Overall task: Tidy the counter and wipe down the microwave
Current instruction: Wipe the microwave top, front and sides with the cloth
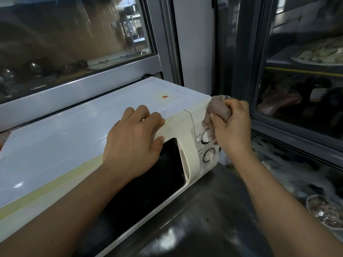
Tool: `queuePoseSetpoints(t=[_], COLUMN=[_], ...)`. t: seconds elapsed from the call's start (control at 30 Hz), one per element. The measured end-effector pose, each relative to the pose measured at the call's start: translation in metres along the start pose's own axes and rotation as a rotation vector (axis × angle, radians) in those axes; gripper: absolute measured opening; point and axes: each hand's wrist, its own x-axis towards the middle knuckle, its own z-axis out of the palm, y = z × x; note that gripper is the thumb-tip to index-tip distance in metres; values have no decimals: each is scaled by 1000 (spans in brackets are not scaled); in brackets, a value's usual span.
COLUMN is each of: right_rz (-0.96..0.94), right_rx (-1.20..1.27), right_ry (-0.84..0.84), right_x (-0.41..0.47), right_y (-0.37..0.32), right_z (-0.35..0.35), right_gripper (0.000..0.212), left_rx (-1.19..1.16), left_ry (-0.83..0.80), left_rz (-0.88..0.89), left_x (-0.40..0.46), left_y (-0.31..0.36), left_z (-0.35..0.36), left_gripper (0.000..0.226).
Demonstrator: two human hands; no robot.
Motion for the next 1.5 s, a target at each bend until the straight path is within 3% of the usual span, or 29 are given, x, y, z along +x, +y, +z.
queuePoseSetpoints(t=[0.3, 0.5, 0.7, 0.83, 1.03, 1.27, 1.5], right_rz=[-144, -274, -134, -173, -232, -181, -94], right_rx=[25, -167, -243, -210, -266, -2, 40], right_ry=[-114, -2, -127, -79, -1, 25, -1], right_x=[-68, -96, -138, -120, -87, -121, -159], right_y=[-45, -21, 20, -3, -32, 19, 73], right_z=[22, 39, 37, 39, 50, 56, 68], right_gripper=[36, 37, 44, 36, 45, 50, 58], left_rx=[-125, -103, -74, -68, -77, -88, -78], left_ry=[24, 34, 43, 49, 68, 73, 89], left_rz=[8, 11, 16, 4, 6, 16, 19], left_x=[0, 0, -1, -1, -1, -1, -1], left_y=[-1, 0, 1, 1, 1, -1, 0], left_z=[-3, -3, -2, -3, -1, 1, 1], left_gripper=[34, 34, 34, 26, 24, 28, 31])
